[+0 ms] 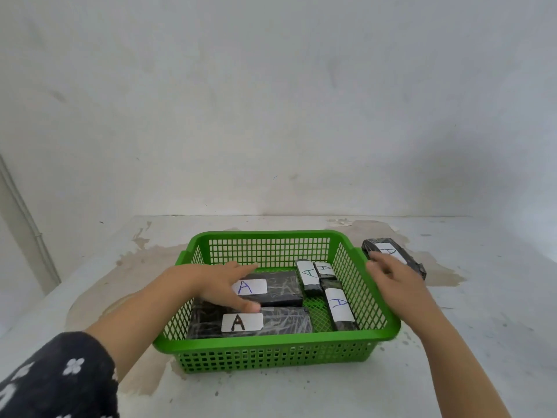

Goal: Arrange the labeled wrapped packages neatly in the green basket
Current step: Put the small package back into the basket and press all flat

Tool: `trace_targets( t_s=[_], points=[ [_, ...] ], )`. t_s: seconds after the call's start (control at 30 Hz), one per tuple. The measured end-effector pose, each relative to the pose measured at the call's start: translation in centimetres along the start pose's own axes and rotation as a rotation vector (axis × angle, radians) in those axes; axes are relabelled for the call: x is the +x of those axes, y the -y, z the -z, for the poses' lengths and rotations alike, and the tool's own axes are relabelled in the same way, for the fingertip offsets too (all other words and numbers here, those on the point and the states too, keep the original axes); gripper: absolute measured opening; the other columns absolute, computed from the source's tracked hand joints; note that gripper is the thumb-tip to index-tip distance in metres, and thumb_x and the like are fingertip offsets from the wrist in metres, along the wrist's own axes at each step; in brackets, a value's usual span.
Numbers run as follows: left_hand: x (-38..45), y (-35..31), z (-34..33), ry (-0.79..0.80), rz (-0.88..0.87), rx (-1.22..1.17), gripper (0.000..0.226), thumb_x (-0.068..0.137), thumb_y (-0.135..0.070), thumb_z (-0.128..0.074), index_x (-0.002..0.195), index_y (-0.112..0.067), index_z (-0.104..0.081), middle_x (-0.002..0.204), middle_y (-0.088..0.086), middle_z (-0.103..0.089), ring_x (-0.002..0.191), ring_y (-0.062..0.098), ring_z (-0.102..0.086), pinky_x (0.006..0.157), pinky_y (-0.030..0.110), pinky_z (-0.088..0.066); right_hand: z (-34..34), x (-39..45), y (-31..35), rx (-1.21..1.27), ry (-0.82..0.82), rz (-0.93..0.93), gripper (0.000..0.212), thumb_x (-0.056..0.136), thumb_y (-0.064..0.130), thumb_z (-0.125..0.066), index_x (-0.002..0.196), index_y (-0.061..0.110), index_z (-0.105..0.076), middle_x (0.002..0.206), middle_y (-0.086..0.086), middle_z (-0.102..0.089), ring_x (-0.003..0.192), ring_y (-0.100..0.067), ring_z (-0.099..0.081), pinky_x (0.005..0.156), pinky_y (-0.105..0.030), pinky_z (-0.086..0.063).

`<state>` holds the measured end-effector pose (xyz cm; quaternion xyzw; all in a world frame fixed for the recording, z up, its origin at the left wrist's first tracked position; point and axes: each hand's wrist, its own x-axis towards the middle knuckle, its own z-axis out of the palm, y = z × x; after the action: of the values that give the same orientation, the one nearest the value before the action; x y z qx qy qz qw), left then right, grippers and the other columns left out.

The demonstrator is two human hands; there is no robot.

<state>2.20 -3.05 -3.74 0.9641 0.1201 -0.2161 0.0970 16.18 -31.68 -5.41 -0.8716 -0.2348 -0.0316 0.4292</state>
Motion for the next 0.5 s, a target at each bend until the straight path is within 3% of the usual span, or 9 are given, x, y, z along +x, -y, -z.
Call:
trace_targets(
  t_s=[0.07,0.13,0.2,0.27,0.37,0.5],
  points=[
    [-0.1,-0.8,1.1,-0.090,-0.035,-0.029,0.109,0.060,-0.089,-0.037,0.148,-0.039,0.003,0.160,-0.001,0.001,0.146,0.019,-0.001,0.117,0.047,-0.008,0.8,1.2,-1.6,0.089,-0.273,-0.041,0.032,0.093,0.030,-0.052,0.122,0.017,-0.057,0.116,-0.006,-0.058,0.099,-0.020,-0.054,0.082,-0.030,-0.037],
    [-0.1,-1.9,2.1,-0.191,-0.115,-0.063,0.096,0.068,-0.083,-0.040,0.147,-0.041,-0.007,0.160,-0.005,-0.008,0.145,0.016,-0.008,0.116,0.042,-0.011,1.3,2.6,-3.6,0.061,-0.406,-0.154,0.041,0.088,0.031,-0.059,0.124,0.014,-0.051,0.126,-0.016,-0.047,0.120,-0.032,-0.042,0.092,-0.038,-0.036],
    [0.2,-3.3,2.8,-0.251,-0.195,-0.108,0.083,0.072,-0.078,-0.045,0.144,-0.046,-0.018,0.157,-0.011,-0.019,0.143,0.012,-0.017,0.114,0.038,-0.017,1.1,3.7,-5.5,-0.014,-0.312,-0.288,0.064,0.080,0.037,-0.069,0.132,0.011,-0.042,0.135,-0.023,-0.040,0.130,-0.035,-0.031,0.102,-0.044,-0.031],
    [0.7,-4.6,3.2,-0.291,-0.246,-0.146,0.078,0.072,-0.078,-0.046,0.141,-0.047,-0.027,0.153,-0.013,-0.027,0.139,0.011,-0.025,0.113,0.039,-0.023,0.5,4.4,-6.7,0.009,-0.198,-0.322,0.080,0.073,0.040,-0.076,0.136,0.009,-0.038,0.136,-0.023,-0.042,0.127,-0.036,-0.038,0.103,-0.047,-0.036],
    [1.6,-6.2,3.5,-0.349,-0.306,-0.239,0.071,0.075,-0.072,-0.051,0.137,-0.041,-0.039,0.145,-0.012,-0.042,0.128,0.008,-0.041,0.101,0.029,-0.034,-0.3,4.7,-7.6,0.036,-0.191,-0.268,0.076,0.074,0.035,-0.076,0.135,0.007,-0.041,0.130,-0.021,-0.049,0.118,-0.035,-0.048,0.096,-0.042,-0.041],
    [2.5,-7.9,3.8,-0.502,-0.363,-0.325,0.044,0.081,-0.058,-0.057,0.116,-0.031,-0.060,0.119,-0.010,-0.061,0.107,0.006,-0.056,0.079,0.016,-0.040,0.5,4.4,-6.7,0.133,-0.334,-0.178,0.066,0.077,0.031,-0.074,0.132,0.011,-0.045,0.125,-0.013,-0.055,0.112,-0.029,-0.052,0.087,-0.033,-0.041]
  ],
)
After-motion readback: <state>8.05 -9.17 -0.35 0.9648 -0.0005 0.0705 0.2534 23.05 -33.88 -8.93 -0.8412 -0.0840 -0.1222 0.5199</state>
